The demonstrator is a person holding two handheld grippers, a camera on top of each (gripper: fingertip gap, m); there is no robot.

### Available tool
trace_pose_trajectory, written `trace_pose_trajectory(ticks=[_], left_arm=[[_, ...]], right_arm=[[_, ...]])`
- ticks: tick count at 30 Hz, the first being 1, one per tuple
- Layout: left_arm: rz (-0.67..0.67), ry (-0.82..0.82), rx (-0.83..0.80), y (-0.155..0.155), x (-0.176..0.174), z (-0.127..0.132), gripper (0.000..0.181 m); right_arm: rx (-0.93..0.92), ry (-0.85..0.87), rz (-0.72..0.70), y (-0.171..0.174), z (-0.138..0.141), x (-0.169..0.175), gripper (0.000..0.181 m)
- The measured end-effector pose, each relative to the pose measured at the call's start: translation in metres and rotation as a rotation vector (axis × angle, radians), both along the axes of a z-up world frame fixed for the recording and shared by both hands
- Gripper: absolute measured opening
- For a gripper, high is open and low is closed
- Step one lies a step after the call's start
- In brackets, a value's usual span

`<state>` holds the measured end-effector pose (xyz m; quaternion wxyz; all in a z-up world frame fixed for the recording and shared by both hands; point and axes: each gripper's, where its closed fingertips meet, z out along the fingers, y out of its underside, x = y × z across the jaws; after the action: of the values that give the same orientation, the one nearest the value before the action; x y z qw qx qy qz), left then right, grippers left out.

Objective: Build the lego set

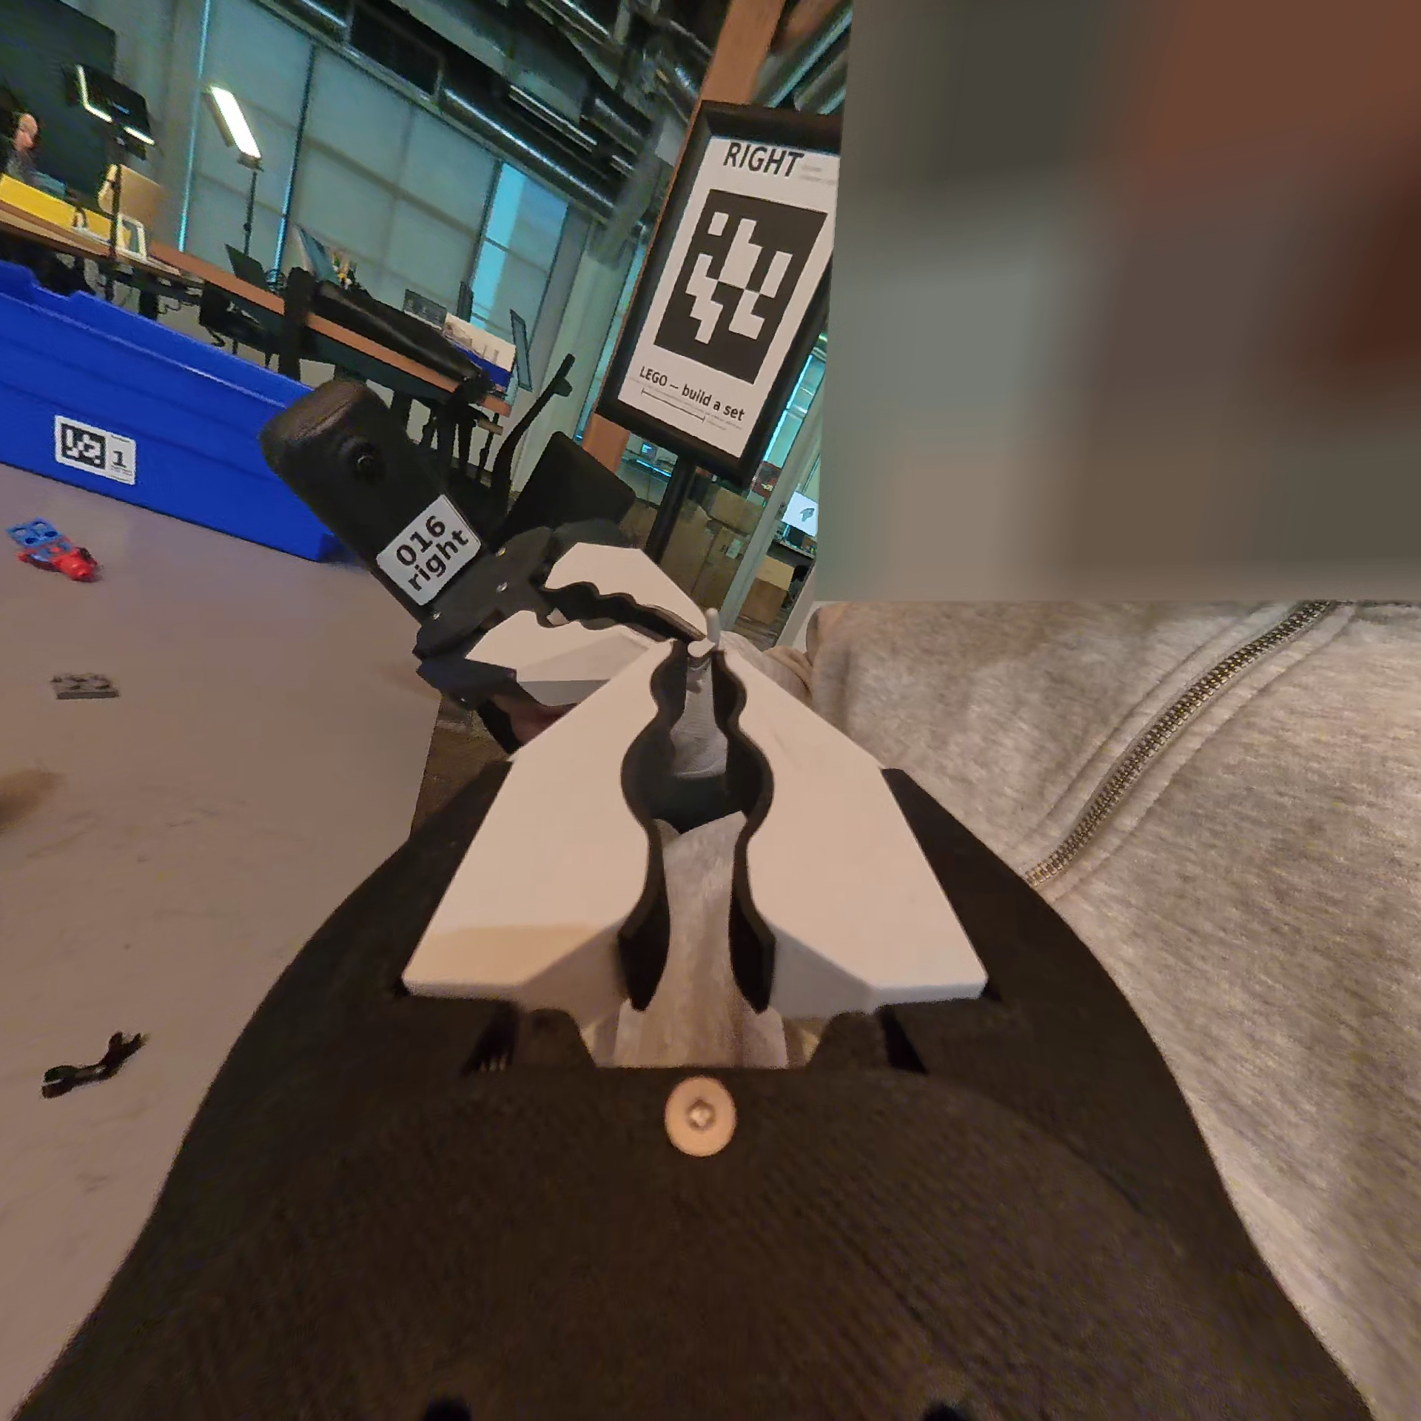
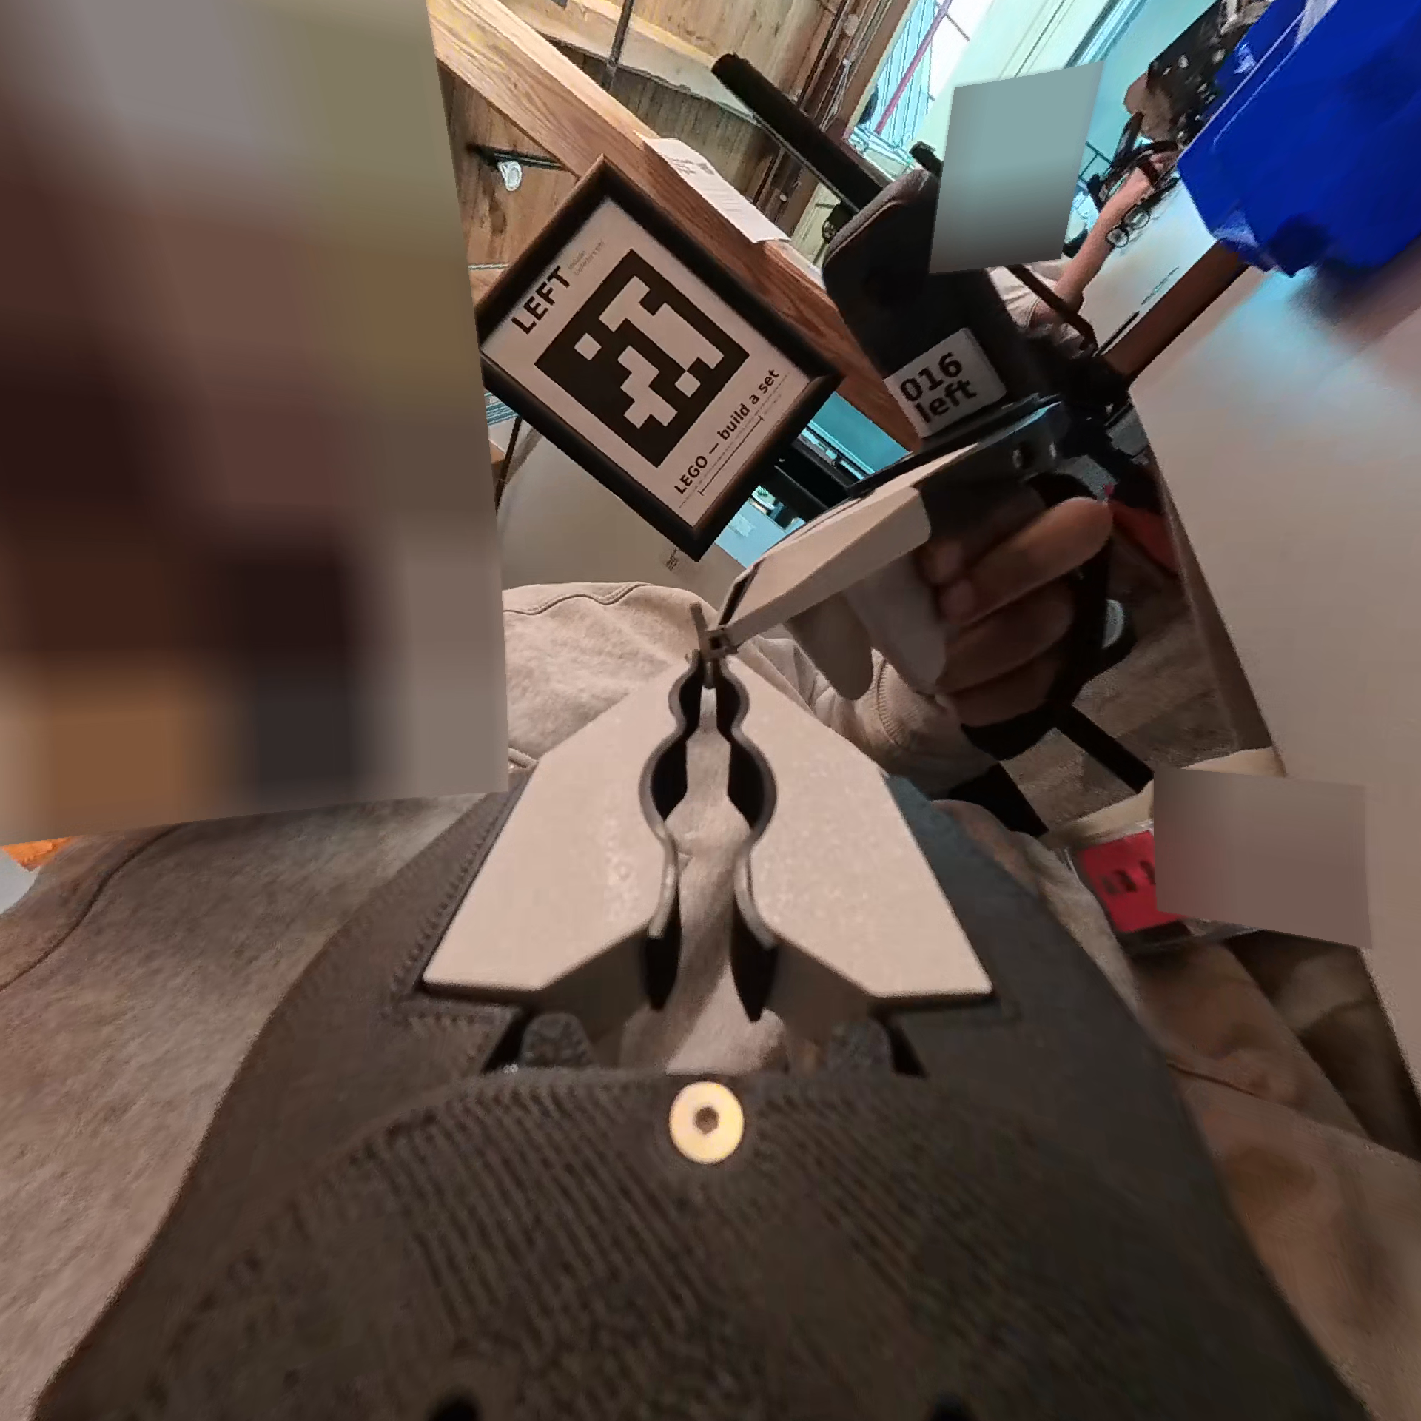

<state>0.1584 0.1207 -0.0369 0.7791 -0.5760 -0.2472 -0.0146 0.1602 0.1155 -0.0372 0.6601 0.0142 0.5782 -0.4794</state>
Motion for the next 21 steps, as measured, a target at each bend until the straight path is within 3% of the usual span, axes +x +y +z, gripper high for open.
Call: trace_pose_trajectory(ticks=[5,8,15,21], left_arm=[[0.010,-0.053,0.041,-0.004,-0.006,-0.001,0.002],[0.048,-0.106,0.045,-0.008,-0.014,-0.007,0.001],[0.118,-0.199,0.026,-0.015,-0.027,-0.020,0.001],[0.137,-0.226,-0.015,-0.013,-0.030,-0.027,0.001]], right_arm=[[0.013,-0.017,-0.049,-0.004,-0.002,-0.007,0.001],[0.039,0.059,-0.137,-0.009,-0.011,-0.016,0.008],[-0.060,0.619,-0.476,-0.014,-0.019,-0.038,0.015],[-0.063,0.891,-0.481,-0.018,-0.028,-0.029,0.001]])
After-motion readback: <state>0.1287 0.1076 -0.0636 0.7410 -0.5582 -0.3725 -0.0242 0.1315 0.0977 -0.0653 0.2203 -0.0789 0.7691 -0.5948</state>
